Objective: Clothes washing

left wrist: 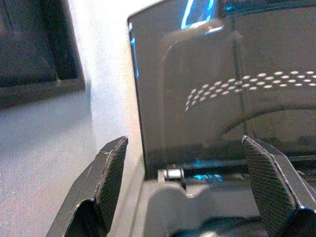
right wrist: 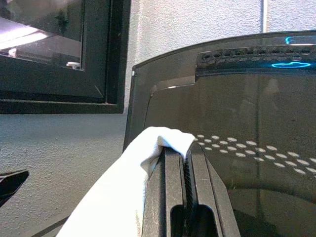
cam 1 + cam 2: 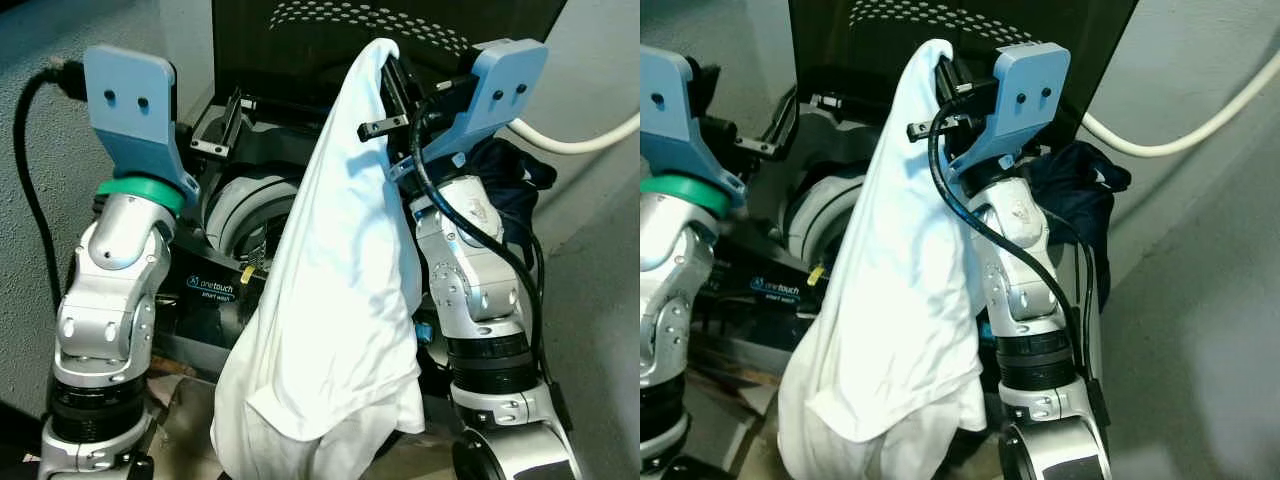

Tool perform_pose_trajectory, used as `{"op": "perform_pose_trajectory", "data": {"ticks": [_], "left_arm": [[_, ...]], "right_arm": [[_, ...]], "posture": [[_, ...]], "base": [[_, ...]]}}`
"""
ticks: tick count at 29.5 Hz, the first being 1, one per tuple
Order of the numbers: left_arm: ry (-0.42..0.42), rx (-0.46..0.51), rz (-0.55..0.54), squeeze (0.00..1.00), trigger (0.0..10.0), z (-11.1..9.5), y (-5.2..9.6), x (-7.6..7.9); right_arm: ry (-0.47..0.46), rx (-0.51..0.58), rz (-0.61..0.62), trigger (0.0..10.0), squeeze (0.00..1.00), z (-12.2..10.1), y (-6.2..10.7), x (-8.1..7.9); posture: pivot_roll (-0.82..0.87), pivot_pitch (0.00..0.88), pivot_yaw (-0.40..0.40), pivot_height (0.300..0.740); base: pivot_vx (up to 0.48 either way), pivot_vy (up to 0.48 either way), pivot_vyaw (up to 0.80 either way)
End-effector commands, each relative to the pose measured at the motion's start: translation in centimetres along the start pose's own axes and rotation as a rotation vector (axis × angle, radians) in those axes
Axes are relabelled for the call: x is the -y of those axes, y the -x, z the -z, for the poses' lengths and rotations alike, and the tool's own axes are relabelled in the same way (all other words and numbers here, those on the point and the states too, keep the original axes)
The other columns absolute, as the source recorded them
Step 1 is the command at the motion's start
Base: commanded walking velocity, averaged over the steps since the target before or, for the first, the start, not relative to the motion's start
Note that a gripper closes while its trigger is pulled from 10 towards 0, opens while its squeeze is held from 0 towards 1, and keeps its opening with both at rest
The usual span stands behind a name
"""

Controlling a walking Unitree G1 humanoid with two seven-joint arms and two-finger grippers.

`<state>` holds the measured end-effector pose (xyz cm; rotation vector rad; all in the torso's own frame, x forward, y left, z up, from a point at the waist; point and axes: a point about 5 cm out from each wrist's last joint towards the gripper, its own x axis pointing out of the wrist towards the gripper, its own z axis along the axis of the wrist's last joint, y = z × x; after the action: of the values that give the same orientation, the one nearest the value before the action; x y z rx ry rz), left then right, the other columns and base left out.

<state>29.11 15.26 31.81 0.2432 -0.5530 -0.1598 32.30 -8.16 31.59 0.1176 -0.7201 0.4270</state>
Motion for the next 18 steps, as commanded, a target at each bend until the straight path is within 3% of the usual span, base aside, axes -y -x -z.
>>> {"op": "perform_pose_trajectory", "data": {"ticks": [1,3,4,6,8,10,11,12,14,15,18], "left_arm": [[-0.093,0.109,0.096,0.00,10.0,-1.9,-0.8,0.7],[-0.132,0.156,0.130,0.00,10.0,-2.8,-1.6,0.5],[-0.168,0.221,0.157,0.00,10.0,-4.1,-2.8,0.1],[-0.174,0.235,0.161,0.00,10.0,-4.3,-3.1,0.0],[-0.223,0.326,0.156,0.00,10.0,-6.2,-5.2,-0.4],[-0.237,0.352,0.155,0.00,10.0,-6.8,-5.7,-0.5],[-0.336,0.442,0.139,0.00,10.0,-8.5,-7.2,-0.2],[-0.336,0.442,0.139,0.00,10.0,-8.5,-7.2,-0.2],[-0.468,0.517,0.098,0.00,10.0,-9.4,-7.8,0.1],[-0.468,0.517,0.098,0.00,10.0,-9.4,-7.8,0.1],[-0.594,0.498,0.002,0.00,10.0,-8.7,-8.6,-0.4]], "right_arm": [[0.008,0.090,0.002,10.0,0.00,-2.0,-0.8,0.3],[0.010,0.134,0.019,10.0,0.00,-2.8,-1.3,0.7],[0.009,0.201,0.057,10.0,0.00,-4.2,-2.1,1.3],[0.008,0.215,0.067,10.0,0.00,-4.5,-2.3,1.5],[0.100,0.327,0.182,10.0,0.00,-6.6,-3.4,3.0],[0.123,0.361,0.215,10.0,0.00,-7.3,-3.6,3.4],[0.242,0.463,0.288,10.0,0.00,-9.2,-4.3,4.1],[0.242,0.463,0.288,10.0,0.00,-9.2,-4.3,4.1],[0.318,0.549,0.332,10.0,0.00,-10.5,-4.9,4.3],[0.318,0.549,0.332,10.0,0.00,-10.5,-4.9,4.3],[0.320,0.596,0.363,10.0,0.00,-11.2,-5.7,4.1]], "posture": [[0.11,0.031,-0.050,0.740],[0.11,0.030,-0.051,0.740],[0.11,0.029,-0.051,0.740],[0.11,0.028,-0.049,0.740],[0.10,0.024,-0.041,0.740],[0.10,0.024,-0.041,0.740],[0.09,0.026,-0.032,0.740],[0.09,0.026,-0.032,0.740],[0.09,0.027,-0.029,0.740],[0.09,0.027,-0.029,0.740],[0.09,0.030,-0.030,0.740]], "base": [[0.000,0.000,0.00],[0.000,0.000,0.00],[0.000,0.000,0.00],[0.000,0.000,0.00],[0.000,0.000,0.00],[0.000,0.000,0.00],[0.000,0.000,0.00],[0.000,0.000,0.00],[0.000,0.000,0.00],[0.000,0.000,0.00],[0.000,0.000,0.00]]}}
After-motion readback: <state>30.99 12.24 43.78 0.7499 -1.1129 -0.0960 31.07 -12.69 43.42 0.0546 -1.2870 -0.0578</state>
